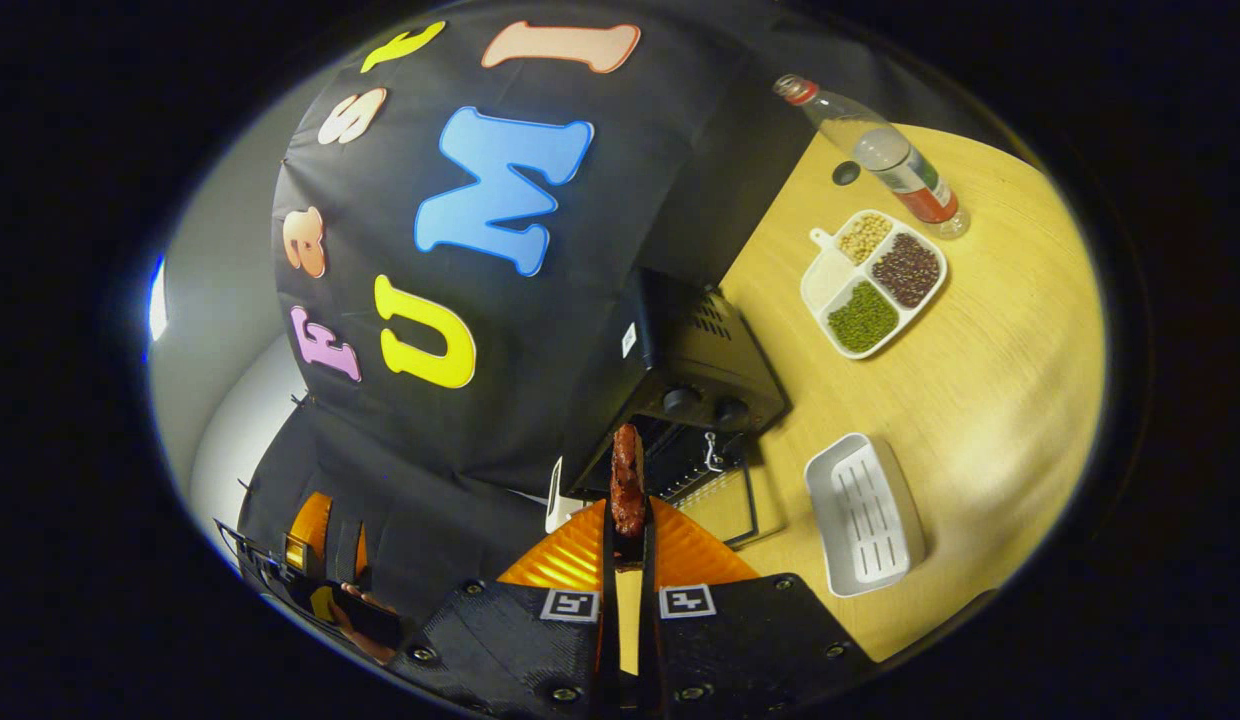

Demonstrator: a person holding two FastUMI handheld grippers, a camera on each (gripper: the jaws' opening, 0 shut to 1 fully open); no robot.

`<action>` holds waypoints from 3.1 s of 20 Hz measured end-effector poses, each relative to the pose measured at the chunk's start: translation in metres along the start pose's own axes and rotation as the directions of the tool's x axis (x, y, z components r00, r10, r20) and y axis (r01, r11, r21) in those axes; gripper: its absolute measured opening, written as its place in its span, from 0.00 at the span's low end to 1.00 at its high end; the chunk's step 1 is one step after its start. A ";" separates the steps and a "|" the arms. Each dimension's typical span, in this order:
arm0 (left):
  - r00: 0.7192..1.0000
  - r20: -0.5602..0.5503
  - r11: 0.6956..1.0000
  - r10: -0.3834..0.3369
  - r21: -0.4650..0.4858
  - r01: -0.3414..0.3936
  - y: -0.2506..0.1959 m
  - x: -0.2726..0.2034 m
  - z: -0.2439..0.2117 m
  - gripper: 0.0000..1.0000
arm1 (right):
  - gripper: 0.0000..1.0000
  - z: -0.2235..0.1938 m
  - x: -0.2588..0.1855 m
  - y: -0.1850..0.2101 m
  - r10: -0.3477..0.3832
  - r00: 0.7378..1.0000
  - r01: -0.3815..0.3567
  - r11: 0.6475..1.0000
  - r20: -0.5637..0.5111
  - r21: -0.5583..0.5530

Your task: Open the electric oven with the left hand, put the food in, and close the electric oven.

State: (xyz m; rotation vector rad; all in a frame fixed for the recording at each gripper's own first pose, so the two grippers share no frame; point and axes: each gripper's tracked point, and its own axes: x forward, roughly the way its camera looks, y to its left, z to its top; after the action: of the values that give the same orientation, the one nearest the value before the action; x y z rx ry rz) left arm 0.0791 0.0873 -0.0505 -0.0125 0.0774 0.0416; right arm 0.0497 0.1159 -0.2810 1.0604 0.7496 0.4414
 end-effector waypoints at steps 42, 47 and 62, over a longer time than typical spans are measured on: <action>0.992 -0.123 0.999 0.040 0.028 -0.037 0.107 0.010 -0.037 0.90 | 0.58 -0.041 0.218 -0.055 -0.516 0.851 0.520 0.854 0.100 -0.021; 0.993 -0.114 1.000 -0.007 0.023 0.009 0.081 0.013 -0.036 1.00 | 0.58 -0.019 0.160 -0.024 -0.509 0.838 0.545 0.794 0.196 -0.268; 0.985 -0.113 0.991 -0.131 0.001 0.132 -0.007 0.007 -0.042 1.00 | 0.64 0.096 -0.049 0.172 -0.094 0.731 0.599 0.563 0.676 -0.570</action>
State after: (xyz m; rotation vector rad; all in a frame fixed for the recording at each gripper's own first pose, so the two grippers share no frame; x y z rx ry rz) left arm 0.0830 0.0804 -0.0932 -0.0113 0.1895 -0.0917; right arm 0.0916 0.0998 -0.0831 0.1446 0.1422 0.0105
